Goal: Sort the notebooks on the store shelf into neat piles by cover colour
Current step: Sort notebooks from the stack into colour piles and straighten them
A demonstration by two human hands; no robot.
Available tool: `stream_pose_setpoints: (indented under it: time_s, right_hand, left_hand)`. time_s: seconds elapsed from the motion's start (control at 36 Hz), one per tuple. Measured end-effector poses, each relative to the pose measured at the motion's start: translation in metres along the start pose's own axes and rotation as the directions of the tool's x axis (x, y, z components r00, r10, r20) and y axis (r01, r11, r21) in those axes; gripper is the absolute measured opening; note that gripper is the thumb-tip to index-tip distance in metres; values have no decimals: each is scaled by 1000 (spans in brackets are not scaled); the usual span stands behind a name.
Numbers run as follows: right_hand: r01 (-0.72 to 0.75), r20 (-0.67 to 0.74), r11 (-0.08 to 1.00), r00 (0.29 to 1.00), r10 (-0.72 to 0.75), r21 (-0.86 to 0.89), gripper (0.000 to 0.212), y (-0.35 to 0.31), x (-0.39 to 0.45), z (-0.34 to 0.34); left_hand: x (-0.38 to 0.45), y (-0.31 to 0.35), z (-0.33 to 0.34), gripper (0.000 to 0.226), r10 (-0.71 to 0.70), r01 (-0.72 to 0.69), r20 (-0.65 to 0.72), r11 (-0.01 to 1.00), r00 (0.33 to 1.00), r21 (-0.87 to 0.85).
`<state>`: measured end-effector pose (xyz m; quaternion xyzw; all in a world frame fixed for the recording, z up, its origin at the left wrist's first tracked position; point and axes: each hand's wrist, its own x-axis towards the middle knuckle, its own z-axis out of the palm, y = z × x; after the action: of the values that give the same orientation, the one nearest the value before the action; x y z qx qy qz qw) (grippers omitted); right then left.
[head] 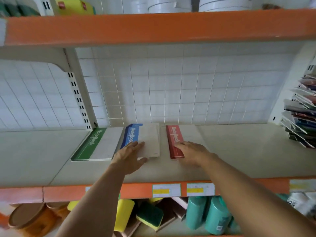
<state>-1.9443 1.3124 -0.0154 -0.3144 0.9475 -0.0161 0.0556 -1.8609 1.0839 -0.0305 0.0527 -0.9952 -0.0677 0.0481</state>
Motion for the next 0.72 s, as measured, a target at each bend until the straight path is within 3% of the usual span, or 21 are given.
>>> stream_pose_setpoints:
  time_s: [0.42,0.53,0.72]
  right_hand:
    - [-1,-9,995,1000,0,-96,51,-3,5,-2]
    - [-28,-45,997,999,24,-72,52,-3,2,-1]
    - [-135,-114,991,985,132,-21,54,10,-18,-2]
  left_hand:
    - [23,-13,11,64,73,-72,-38,997,997,5]
    - [22,-9,11,67,17,-21,-71,998,997,-56]
    - [27,21,7,51,-83,51,-135,973,987,-225]
